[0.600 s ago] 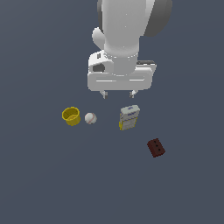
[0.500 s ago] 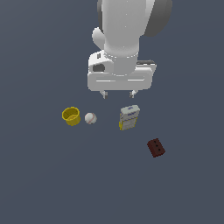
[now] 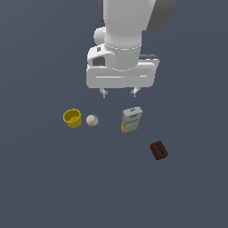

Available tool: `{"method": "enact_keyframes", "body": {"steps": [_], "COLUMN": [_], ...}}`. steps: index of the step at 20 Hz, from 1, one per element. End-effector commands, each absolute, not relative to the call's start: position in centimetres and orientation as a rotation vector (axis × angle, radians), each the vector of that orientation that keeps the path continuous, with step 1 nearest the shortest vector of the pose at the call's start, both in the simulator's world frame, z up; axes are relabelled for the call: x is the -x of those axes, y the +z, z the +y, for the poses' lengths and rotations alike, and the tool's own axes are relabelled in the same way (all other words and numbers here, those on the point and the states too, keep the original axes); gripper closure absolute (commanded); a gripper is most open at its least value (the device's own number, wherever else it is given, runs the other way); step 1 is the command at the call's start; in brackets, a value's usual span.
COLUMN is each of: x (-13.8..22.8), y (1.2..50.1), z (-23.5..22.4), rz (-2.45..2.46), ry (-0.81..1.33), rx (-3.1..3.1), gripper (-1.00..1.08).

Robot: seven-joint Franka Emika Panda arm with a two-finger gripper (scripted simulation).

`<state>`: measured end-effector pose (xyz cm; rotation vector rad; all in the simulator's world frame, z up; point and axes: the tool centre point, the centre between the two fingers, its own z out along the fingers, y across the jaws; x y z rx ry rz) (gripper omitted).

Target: Pick up a designated object from a clutter of objects.

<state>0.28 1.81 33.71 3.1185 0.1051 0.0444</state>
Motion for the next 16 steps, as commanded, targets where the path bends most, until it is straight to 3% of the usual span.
{"method": "enact_keyframes", "body": {"steps": [1, 16], "x": [-0.3, -4.1], "y": [33.7, 28.4], "z": [1.8, 6.3], "rz": [0.107, 0.190], "ry": [0.045, 0.034], "rx": [-3.118, -3.106], "gripper": [-0.92, -0.92]}}
